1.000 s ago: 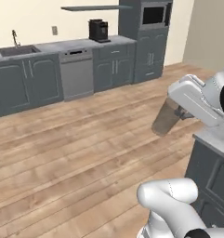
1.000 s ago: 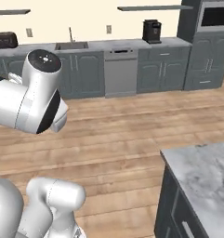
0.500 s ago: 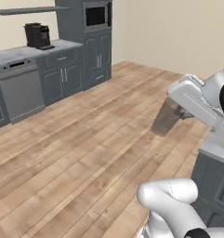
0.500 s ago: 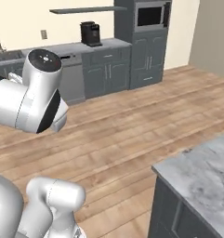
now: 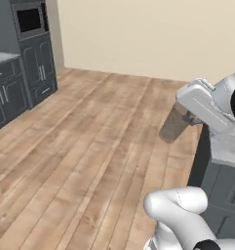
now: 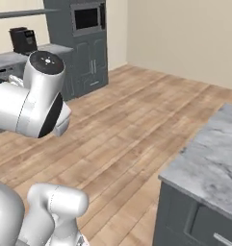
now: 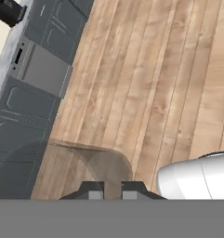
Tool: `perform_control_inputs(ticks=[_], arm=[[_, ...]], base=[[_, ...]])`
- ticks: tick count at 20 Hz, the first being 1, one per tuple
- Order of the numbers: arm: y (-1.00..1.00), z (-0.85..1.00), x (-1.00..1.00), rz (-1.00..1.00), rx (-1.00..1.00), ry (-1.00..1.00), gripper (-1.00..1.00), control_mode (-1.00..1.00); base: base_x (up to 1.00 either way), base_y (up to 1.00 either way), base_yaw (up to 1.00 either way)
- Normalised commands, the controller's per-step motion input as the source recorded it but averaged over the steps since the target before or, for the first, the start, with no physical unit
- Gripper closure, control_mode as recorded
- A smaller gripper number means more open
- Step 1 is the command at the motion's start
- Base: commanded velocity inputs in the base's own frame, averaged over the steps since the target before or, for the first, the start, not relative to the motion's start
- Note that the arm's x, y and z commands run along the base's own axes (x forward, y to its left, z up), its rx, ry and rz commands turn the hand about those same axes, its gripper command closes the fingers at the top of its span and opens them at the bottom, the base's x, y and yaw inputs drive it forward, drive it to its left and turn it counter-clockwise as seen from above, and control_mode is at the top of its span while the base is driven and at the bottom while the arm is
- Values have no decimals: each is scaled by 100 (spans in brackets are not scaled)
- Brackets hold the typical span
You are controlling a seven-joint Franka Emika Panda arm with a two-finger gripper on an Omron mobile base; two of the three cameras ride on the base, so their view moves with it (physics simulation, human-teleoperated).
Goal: There is a bowl on the dining counter. Grab a lemon wedge from the fridge and place it in the bowl. Then get the liquor bottle and glass cup from the cabinet and place them next to the bowl.
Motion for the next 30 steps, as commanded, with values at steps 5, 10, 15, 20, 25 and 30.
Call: perform_control_inputs(ticks=[5, 10, 15, 20, 25, 30], arm=[[0, 0, 0, 0, 0, 0, 100, 100], [0, 0, 0, 0, 0, 0, 100, 100], [0, 0, 0, 0, 0, 0, 100, 100], [0, 0, 0, 0, 0, 0, 100, 100], [0, 0, 0, 0, 0, 0, 100, 100], [0, 0, 0, 0, 0, 0, 100, 100]], base=[[49, 66, -60], [48, 67, -60], [60, 65, -58], [71, 68, -58], [73, 71, -58], [62, 76, -58]])
